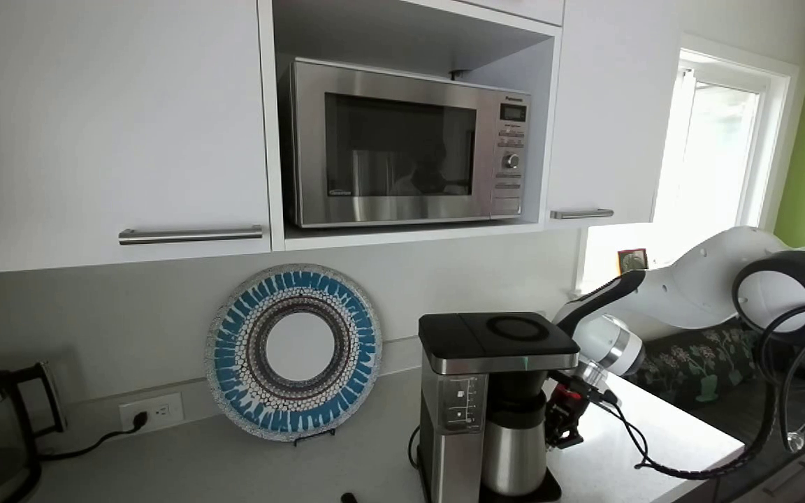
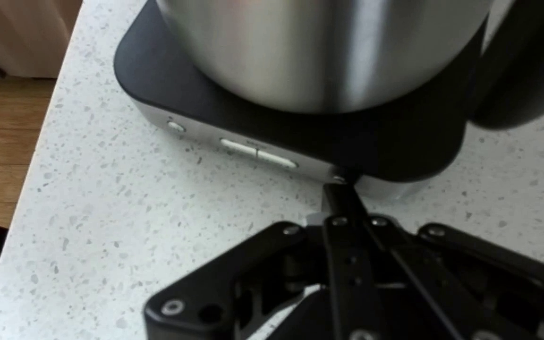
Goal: Press the button on the kettle
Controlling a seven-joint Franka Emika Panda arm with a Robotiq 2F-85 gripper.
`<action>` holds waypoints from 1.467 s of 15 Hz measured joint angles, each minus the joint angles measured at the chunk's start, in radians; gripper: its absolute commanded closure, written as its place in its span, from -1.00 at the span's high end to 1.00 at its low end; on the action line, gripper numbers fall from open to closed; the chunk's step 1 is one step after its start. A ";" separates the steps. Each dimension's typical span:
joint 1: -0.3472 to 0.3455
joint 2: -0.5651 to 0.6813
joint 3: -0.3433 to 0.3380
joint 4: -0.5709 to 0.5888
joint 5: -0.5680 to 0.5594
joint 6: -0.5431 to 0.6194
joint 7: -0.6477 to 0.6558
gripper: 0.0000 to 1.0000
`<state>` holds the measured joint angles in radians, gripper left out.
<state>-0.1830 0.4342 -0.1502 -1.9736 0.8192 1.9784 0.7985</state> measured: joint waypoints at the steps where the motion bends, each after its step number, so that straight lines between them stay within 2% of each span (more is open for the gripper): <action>1: -0.002 0.000 -0.001 -0.003 0.009 0.000 -0.001 -1.00; 15: -0.036 0.025 -0.014 -0.014 0.137 -0.071 0.015 -1.00; 22: -0.041 0.033 -0.019 -0.016 0.166 -0.087 0.025 -1.00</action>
<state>-0.2241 0.4670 -0.1689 -1.9897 0.9853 1.8919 0.8230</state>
